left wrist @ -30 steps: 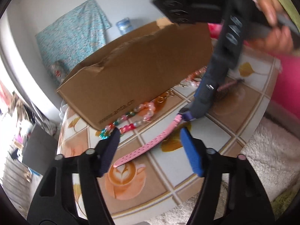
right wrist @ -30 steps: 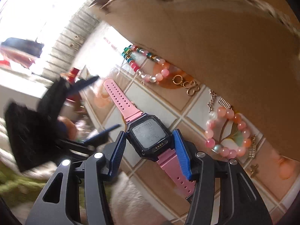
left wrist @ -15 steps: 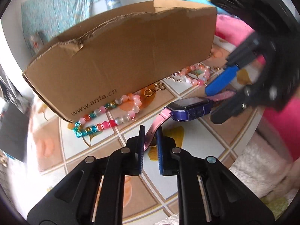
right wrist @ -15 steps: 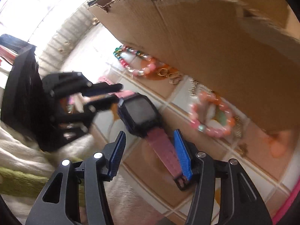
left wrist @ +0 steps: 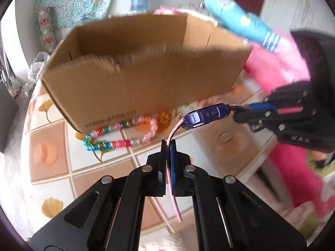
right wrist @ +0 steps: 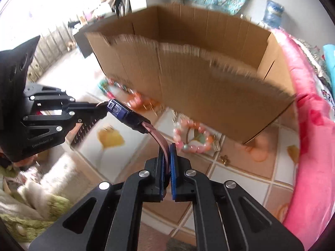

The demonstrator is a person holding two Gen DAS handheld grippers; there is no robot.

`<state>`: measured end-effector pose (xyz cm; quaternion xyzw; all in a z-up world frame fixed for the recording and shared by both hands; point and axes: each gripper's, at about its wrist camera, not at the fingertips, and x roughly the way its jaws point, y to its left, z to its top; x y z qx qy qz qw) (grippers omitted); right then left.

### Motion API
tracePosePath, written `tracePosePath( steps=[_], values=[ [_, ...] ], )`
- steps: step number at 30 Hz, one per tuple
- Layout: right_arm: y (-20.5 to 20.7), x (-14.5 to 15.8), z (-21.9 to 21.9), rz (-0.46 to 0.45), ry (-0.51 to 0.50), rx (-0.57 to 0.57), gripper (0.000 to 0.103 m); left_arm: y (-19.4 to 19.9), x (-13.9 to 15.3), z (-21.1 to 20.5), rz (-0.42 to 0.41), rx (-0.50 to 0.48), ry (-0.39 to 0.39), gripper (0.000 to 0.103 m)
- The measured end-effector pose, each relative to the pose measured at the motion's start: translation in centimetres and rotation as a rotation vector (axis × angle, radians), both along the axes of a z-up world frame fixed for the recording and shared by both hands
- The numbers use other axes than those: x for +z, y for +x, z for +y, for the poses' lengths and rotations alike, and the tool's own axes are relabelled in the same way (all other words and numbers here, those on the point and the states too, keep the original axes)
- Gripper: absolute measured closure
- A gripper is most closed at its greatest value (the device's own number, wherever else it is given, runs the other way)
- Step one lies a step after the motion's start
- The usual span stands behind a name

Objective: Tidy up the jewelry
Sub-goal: 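Carry the watch into the box with both tools and open both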

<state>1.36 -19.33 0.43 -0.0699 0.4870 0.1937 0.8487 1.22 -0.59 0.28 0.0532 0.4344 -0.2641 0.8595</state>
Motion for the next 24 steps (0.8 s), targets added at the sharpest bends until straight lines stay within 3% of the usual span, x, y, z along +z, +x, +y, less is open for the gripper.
tracePosePath(
  steps=[6,10,12,16,19,24],
  values=[
    [0.5,7.3,0.6,-0.075,0.105,0.022,0.098,0.0,8.2,1.9,-0.066,0.032,-0.109,0.101],
    [5.1,10.1,0.2,-0.052,0.132,0.038,0.098,3.3,12.5,2.1,-0.118,0.048,-0.102,0.101],
    [8.3,10.0,0.2,-0.001,0.136,0.033,0.098,6.4,13.0,0.8,-0.089,0.050,-0.092,0.101],
    [15.7,7.2,0.0,0.194,0.126,0.014,0.098,13.8,11.1,-1.0,0.066,0.069,-0.033,0.101],
    [19.8,3.7,0.1,0.320,0.083,-0.009,0.098,19.6,6.8,-2.0,0.220,0.077,0.025,0.101],
    [25.0,-1.9,-0.1,0.496,0.059,-0.048,0.098,25.0,0.3,-3.8,0.371,0.081,0.162,0.101]
  ],
)
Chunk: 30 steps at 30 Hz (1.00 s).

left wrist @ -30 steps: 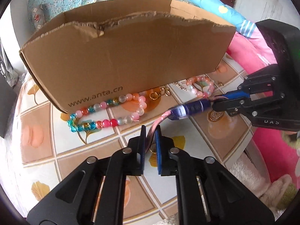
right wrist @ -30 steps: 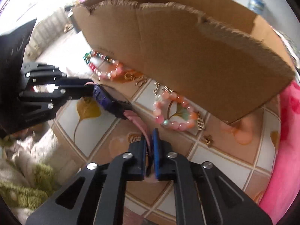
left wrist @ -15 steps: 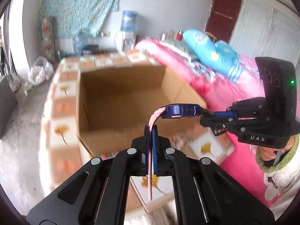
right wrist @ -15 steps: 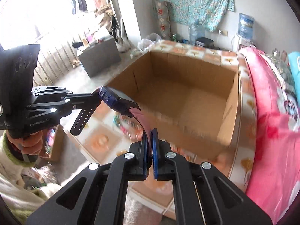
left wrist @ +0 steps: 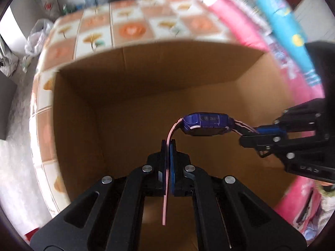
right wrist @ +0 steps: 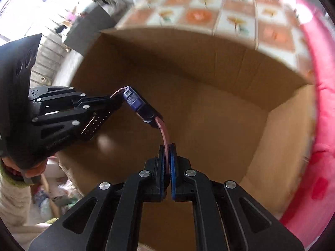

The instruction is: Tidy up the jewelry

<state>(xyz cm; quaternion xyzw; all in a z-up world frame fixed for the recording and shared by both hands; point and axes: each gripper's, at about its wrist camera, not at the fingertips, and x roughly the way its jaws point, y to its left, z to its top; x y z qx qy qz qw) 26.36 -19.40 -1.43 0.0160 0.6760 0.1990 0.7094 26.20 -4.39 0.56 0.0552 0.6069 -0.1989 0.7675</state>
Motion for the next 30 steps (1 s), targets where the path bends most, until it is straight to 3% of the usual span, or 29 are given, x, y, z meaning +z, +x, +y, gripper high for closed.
tracePosePath(
  steps=[4,6,9,10,14,20,25,30],
  values=[
    [2.5,-2.6,-0.1,0.080,-0.047,-0.023,0.096,2.7,-2.7,-1.2,0.071,-0.023,0.059,0.100],
    [3.0,-2.7,-0.1,0.074,-0.093,-0.029,0.096,3.4,-3.2,-1.6,0.092,-0.023,0.078,0.098],
    [2.9,-1.5,-0.3,0.036,-0.101,-0.021,0.077,4.1,-3.0,-1.7,0.090,-0.014,0.087,0.077],
    [2.8,-0.9,-0.4,0.008,-0.114,-0.023,0.067,4.3,-2.7,-1.7,0.075,-0.011,0.091,0.065],
    [2.1,1.5,-0.6,-0.106,-0.137,-0.016,0.062,4.4,-0.8,-1.7,-0.005,-0.003,0.065,0.049],
    [-1.8,6.1,-2.2,-0.287,-0.134,-0.067,0.061,1.7,4.4,-1.0,-0.183,0.006,0.011,0.037],
    [-5.5,8.8,-5.1,-0.380,-0.084,-0.138,0.061,-2.7,8.6,2.1,-0.333,0.043,-0.017,0.027],
    [-5.7,9.5,-3.8,-0.432,-0.120,-0.119,0.061,-5.0,8.9,5.3,-0.412,0.108,-0.008,0.022]
  ],
)
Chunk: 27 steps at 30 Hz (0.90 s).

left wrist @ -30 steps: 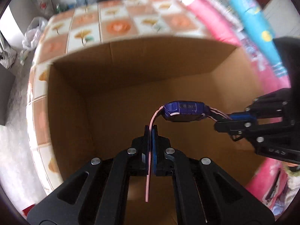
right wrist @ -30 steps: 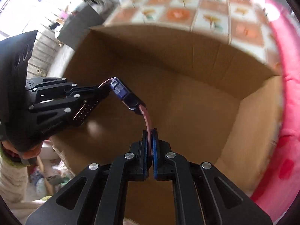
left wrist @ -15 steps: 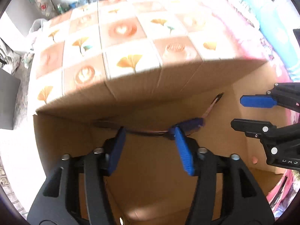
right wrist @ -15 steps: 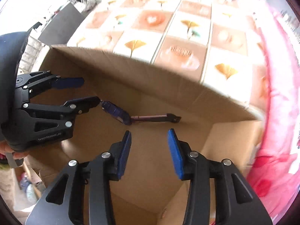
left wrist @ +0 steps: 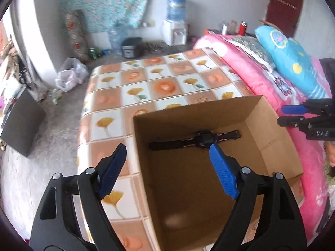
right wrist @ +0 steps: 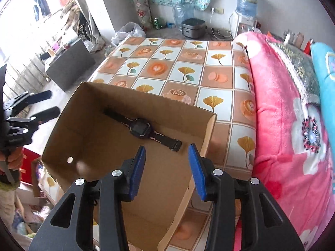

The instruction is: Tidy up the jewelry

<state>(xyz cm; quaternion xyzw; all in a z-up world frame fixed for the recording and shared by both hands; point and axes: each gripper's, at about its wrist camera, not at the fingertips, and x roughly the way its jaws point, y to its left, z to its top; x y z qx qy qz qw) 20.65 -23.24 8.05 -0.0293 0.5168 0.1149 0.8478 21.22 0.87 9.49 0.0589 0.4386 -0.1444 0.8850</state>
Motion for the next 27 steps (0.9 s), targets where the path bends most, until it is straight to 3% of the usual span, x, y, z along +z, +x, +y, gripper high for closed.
tracePosePath(
  steps=[3,5,7,11,15,27],
  values=[
    [-2.7,0.5,-1.4,-0.083,0.019,-0.084,0.061,-1.8,-1.4,2.4,0.027,0.076,-0.052,0.020],
    [-5.2,-0.2,-3.3,-0.115,0.085,-0.173,0.047,-2.7,-3.2,4.6,0.091,0.148,-0.130,0.020],
    [-6.8,-1.6,-4.9,-0.118,0.113,-0.258,0.041,-3.0,-6.0,6.3,0.175,0.215,-0.222,0.020],
    [-8.1,-7.5,-5.8,0.036,0.191,-0.330,0.041,-2.8,-10.3,7.2,0.300,0.253,-0.342,0.020],
    [-8.5,-10.2,-4.5,0.119,0.326,-0.291,0.041,-3.3,-12.2,6.3,0.371,0.205,-0.487,0.020],
    [-11.0,-9.5,-3.2,0.124,0.240,-0.286,0.041,-8.3,-11.8,5.9,0.348,0.222,-0.494,0.020]
  ],
)
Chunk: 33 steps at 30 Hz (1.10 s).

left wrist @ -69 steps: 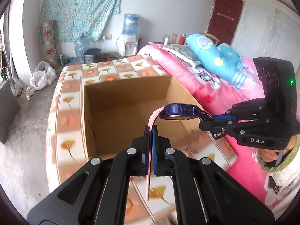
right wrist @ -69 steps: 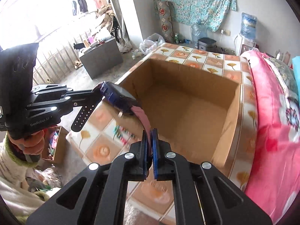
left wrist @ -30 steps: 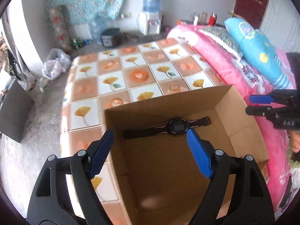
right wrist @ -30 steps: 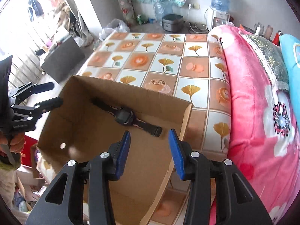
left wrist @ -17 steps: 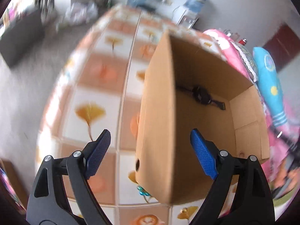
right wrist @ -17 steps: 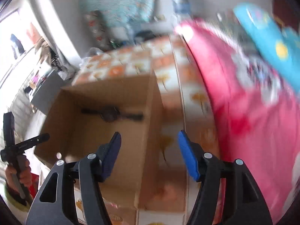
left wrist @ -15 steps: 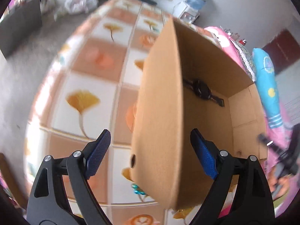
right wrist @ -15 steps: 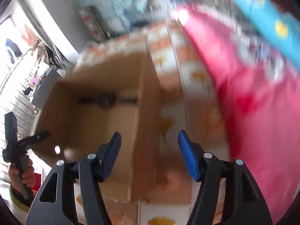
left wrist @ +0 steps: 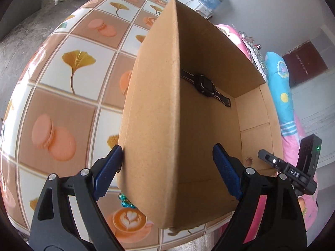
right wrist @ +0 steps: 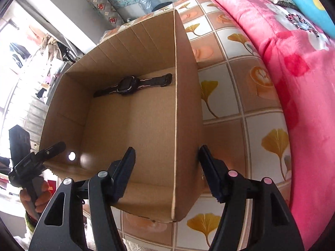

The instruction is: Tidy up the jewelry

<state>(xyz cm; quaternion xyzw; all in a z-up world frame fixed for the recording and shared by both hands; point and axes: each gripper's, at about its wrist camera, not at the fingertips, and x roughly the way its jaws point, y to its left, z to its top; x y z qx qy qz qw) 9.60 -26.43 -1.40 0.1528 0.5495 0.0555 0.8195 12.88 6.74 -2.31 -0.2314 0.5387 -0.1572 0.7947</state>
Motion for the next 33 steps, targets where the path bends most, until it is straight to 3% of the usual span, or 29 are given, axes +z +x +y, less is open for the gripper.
tracePosePath(
  steps=[6,14,19,21,33],
  values=[
    [2.5,0.2,-0.2,-0.016,0.004,-0.004,0.041,2.6,-0.2,0.1,-0.009,0.009,-0.020,0.019],
    [2.3,-0.6,-0.7,-0.016,0.038,-0.019,0.041,3.0,-0.1,-0.4,-0.055,-0.004,0.009,0.017],
    [4.2,-0.4,-0.6,-0.034,0.009,-0.028,0.041,4.5,-0.1,-0.9,-0.080,0.006,0.012,0.016],
    [4.9,-0.6,-0.6,-0.031,0.000,-0.028,0.041,4.8,-0.1,-1.5,-0.106,-0.010,0.048,0.013],
    [1.3,-0.5,-0.5,-0.046,-0.019,-0.034,0.041,1.7,0.0,-2.1,-0.157,-0.019,0.082,0.013]
  ],
)
